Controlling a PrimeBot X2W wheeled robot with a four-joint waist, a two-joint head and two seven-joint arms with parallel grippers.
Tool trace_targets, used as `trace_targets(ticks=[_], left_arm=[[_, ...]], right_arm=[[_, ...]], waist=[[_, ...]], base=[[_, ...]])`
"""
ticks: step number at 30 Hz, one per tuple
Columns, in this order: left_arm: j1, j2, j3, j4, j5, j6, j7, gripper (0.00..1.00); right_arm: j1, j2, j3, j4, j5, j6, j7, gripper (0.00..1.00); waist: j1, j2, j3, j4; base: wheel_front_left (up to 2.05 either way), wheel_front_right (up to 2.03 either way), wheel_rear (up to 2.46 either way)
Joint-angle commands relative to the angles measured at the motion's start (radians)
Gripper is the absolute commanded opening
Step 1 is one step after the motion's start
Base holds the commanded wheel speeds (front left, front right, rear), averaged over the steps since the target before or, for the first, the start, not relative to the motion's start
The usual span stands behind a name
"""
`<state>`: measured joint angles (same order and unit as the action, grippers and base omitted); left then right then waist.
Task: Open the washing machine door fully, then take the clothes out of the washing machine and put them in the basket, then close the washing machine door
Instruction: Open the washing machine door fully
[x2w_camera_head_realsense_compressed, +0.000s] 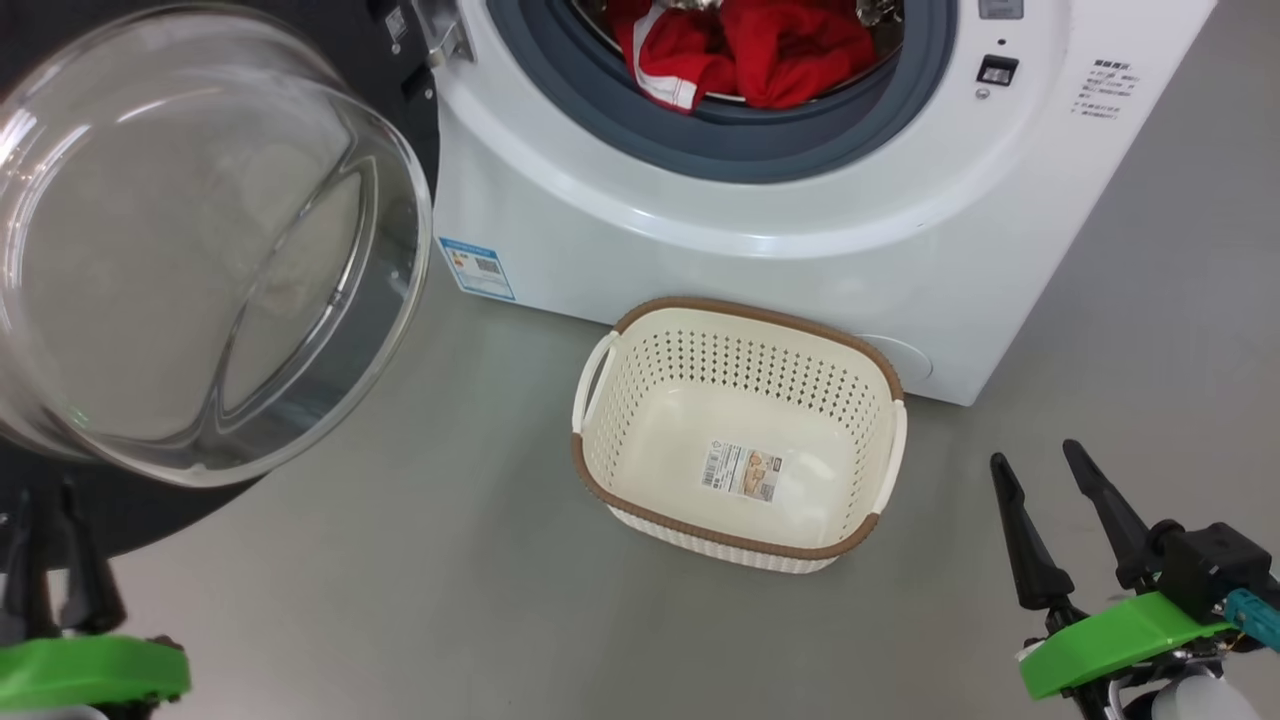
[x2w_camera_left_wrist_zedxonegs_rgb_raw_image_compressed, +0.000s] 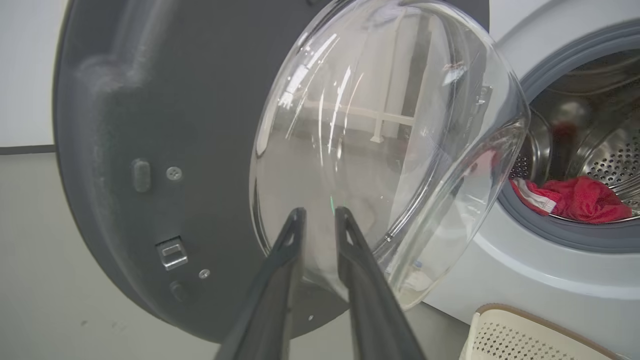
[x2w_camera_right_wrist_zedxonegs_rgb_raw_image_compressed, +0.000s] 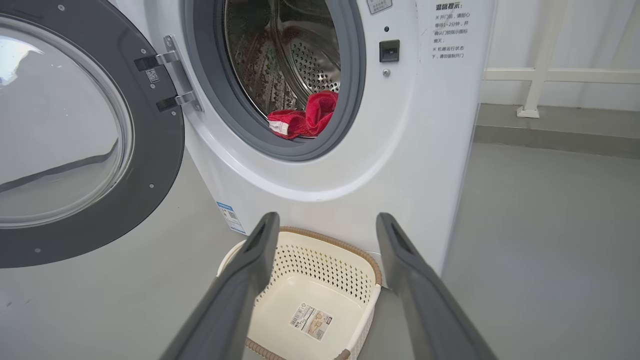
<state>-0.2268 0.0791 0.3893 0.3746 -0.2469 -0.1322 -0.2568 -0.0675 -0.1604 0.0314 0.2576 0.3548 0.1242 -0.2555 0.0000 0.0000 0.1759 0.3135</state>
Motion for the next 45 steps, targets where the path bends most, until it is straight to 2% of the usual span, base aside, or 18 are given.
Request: trace_targets(ticks=[1, 9, 18, 26, 35, 45], left_arm=[[0.017, 0.033, 0.006, -0.043, -0.014, 0.002, -0.005, 1.00], [0.099, 0.029, -0.100, -0.131, -0.079, 0.002, -0.005, 1.00], [0.166, 0.057, -0.242, -0.215, -0.101, 0.002, -0.005, 1.00], [0.184, 0.065, -0.298, -0.250, -0.082, 0.002, -0.005, 1.00], [0.190, 0.073, -0.366, -0.270, -0.118, 0.002, -0.005, 1.00], [0.192, 0.082, -0.404, -0.288, -0.124, 0.002, -0.005, 1.00]], right_arm=[[0.009, -0.005, 0.016, -0.021, 0.001, 0.007, -0.006, 1.00], [0.026, 0.005, 0.011, -0.023, 0.006, 0.007, -0.006, 1.00], [0.050, 0.026, -0.025, -0.034, 0.007, 0.007, -0.006, 1.00], [0.061, 0.039, -0.061, -0.044, 0.008, 0.007, -0.006, 1.00], [0.063, 0.054, -0.095, -0.055, 0.008, 0.007, -0.006, 1.00], [0.071, 0.059, -0.118, -0.067, 0.008, 0.007, -0.006, 1.00]], waist=[[0.0000, 0.0000, -0.016, -0.014], [0.0000, 0.0000, -0.041, -0.053], [0.0000, 0.0000, -0.059, -0.131], [0.0000, 0.0000, -0.060, -0.213], [0.0000, 0.0000, -0.050, -0.294], [0.0000, 0.0000, -0.044, -0.336]], base=[[0.00, 0.00, 0.00], [0.00, 0.00, 0.00], [0.00, 0.00, 0.00], [0.00, 0.00, 0.00], [0.00, 0.00, 0.00], [0.00, 0.00, 0.00]])
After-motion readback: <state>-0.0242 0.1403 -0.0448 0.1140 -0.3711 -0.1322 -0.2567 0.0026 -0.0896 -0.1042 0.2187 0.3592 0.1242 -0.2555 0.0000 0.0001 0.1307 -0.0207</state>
